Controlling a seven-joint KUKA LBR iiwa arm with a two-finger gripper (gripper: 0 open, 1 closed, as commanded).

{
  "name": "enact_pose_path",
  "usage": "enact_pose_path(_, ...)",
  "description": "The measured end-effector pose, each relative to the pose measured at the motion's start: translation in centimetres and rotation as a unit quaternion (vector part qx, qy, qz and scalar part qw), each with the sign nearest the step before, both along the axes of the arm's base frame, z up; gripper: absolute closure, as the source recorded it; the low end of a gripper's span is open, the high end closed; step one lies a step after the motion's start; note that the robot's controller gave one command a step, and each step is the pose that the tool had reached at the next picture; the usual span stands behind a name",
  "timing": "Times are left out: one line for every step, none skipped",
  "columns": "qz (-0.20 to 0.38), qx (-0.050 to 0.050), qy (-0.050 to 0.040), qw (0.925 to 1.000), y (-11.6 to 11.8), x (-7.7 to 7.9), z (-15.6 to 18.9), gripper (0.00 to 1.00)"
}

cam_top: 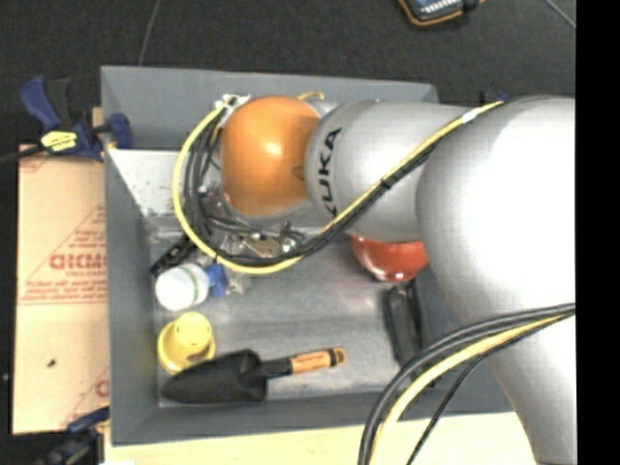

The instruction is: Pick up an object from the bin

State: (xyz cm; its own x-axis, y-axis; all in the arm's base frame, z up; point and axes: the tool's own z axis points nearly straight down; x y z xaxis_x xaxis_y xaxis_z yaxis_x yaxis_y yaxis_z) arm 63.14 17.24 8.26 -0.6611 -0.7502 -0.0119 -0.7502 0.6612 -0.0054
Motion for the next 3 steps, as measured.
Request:
enact_pose_path(-0.001,0.000,-0.0008,1.0000,0.0,0.1,1.5,1.00)
enact_pose_path(-0.002,0.001,-0.0034,1.0000,0.0,0.2,2.4,1.00)
enact_pose_path(-0.003,0.001,-0.0012,1.0000,-0.1,0.1,3.6,1.00)
